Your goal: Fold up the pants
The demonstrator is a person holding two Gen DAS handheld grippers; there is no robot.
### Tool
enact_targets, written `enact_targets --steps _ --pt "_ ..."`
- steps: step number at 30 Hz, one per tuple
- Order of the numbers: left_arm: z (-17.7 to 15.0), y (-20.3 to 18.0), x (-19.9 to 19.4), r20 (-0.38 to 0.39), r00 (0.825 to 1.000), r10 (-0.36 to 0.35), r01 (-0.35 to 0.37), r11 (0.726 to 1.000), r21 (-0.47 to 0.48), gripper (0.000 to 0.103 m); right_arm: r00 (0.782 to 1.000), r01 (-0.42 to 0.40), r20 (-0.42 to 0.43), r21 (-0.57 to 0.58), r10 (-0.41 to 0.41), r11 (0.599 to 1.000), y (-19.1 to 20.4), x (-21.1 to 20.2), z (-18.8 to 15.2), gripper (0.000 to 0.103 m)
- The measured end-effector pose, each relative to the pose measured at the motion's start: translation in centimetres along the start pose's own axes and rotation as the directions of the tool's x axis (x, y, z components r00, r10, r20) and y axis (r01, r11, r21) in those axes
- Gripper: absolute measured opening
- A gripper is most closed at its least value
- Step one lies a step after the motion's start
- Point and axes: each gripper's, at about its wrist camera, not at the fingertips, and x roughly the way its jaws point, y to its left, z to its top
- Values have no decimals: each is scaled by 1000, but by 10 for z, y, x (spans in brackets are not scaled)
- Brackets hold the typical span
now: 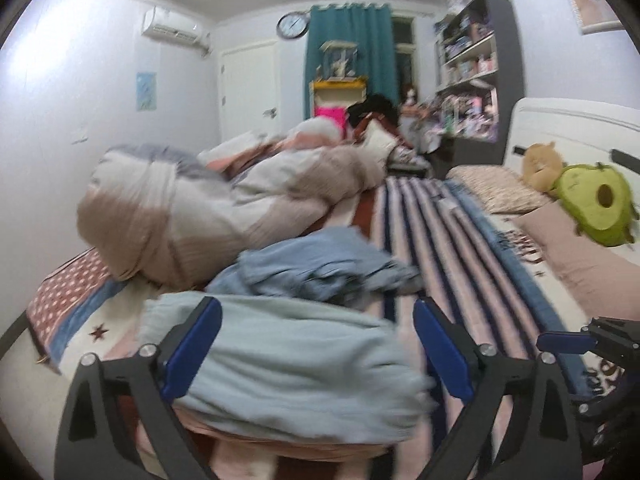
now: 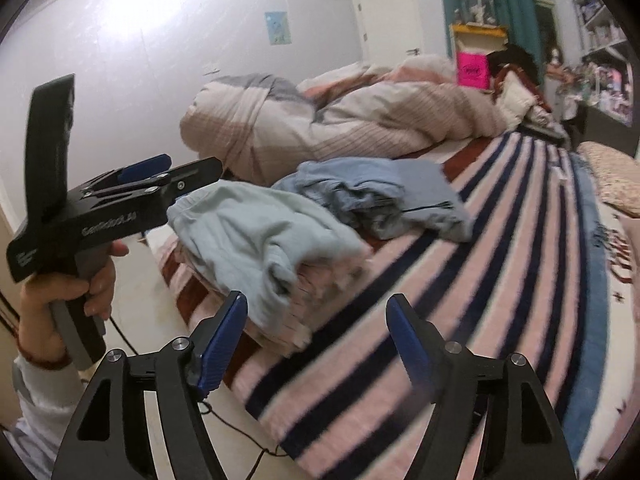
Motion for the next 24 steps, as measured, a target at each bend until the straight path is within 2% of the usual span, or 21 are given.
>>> enact_targets --steps 2,7,10,14,20,22,24 --pt "-2 -26 -9 37 999 -29 28 1000 8 99 999 40 32 -3 -40 999 -11 -24 -10 80" --pt "-11 -84 -22 88 992 -87 85 996 28 99 986 142 91 12 -142 990 -38 -73 -36 87" --pt "-19 -113 -29 103 988 -112 111 994 18 99 970 211 122 21 -212 977 -55 -102 -55 88" --pt "-31 -144 -36 124 983 -134 135 991 4 99 939 274 200 56 -279 960 -77 -137 -84 97" --pt "-43 -172 -41 131 982 -138 137 990 17 99 920 282 245 130 -306 951 -96 -151 -113 102" --pt "-45 -177 -43 137 982 -133 131 991 25 99 924 280 231 130 -304 951 -98 -150 -115 102" --pt "-48 -179 -45 146 982 -120 117 993 30 99 916 304 242 106 -321 947 -96 -151 -117 102"
